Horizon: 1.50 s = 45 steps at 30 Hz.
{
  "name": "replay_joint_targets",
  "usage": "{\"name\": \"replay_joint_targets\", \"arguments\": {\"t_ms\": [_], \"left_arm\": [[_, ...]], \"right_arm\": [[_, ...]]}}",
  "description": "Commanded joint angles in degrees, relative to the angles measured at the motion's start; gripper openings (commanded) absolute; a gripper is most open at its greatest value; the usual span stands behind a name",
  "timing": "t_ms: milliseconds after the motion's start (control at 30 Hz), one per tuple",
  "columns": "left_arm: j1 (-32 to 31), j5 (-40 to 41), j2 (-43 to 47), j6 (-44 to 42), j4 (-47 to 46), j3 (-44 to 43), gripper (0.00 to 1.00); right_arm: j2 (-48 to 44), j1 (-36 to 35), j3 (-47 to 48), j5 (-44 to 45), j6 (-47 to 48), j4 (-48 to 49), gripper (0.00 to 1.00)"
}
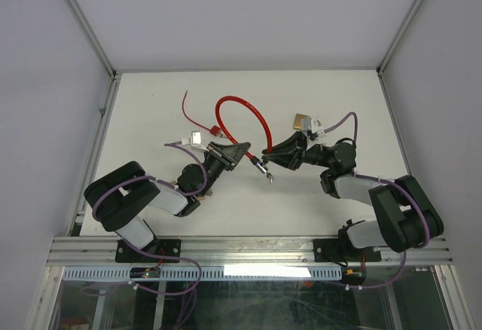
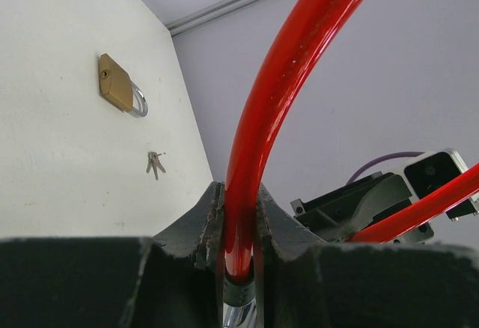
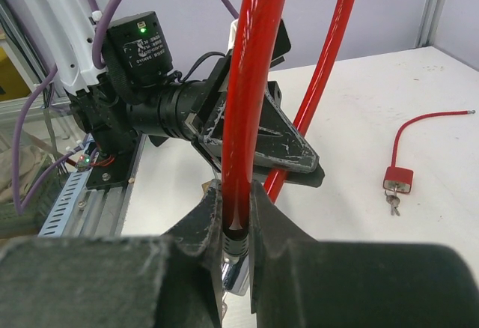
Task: Lock with the key
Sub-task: Pick up the lock from the center of the board, then lock the lock.
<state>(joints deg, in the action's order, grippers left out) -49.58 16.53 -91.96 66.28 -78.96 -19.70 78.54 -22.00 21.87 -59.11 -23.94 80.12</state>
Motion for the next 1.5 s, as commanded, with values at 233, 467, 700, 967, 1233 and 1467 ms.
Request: {"name": "replay_joint_targets", "arguments": {"t_ms": [233,467,700,967,1233,1467], "left_arm": [[-1.3,0.6,-1.0,4.1,-10.7,-1.5,0.00],[-1.5,0.3,-1.8,4.8,-10.9,-2.0,0.00],[-1.8,-0.5,-3.6,8.1,-13.4,-2.4,0.00],[-2.2,1.7,-6.9,13.2,-20.7,-1.4,0.00],[-2.3,4.8,-7.4,13.8,-20.8,2.9,0.00],[-2.2,6.3,-7.6,10.3,-20.7,5.8,0.00]], "right_arm": [[0.2,-0.4,-0.4,1.7,1.4,5.1,0.00],[0.1,-0.5,-0.6,3.2,2.5,5.1,0.00],[2.0,-0.5,-1.3,3.8,3.0,6.3,0.00],[4.3,-1.7,-3.1,4.3,5.5,8.1,0.00],[2.7,-5.7,-3.6,4.6,26.1,-8.3,0.00],[0.5,-6.6,-0.4,3.9,39.0,-27.7,0.00]]}}
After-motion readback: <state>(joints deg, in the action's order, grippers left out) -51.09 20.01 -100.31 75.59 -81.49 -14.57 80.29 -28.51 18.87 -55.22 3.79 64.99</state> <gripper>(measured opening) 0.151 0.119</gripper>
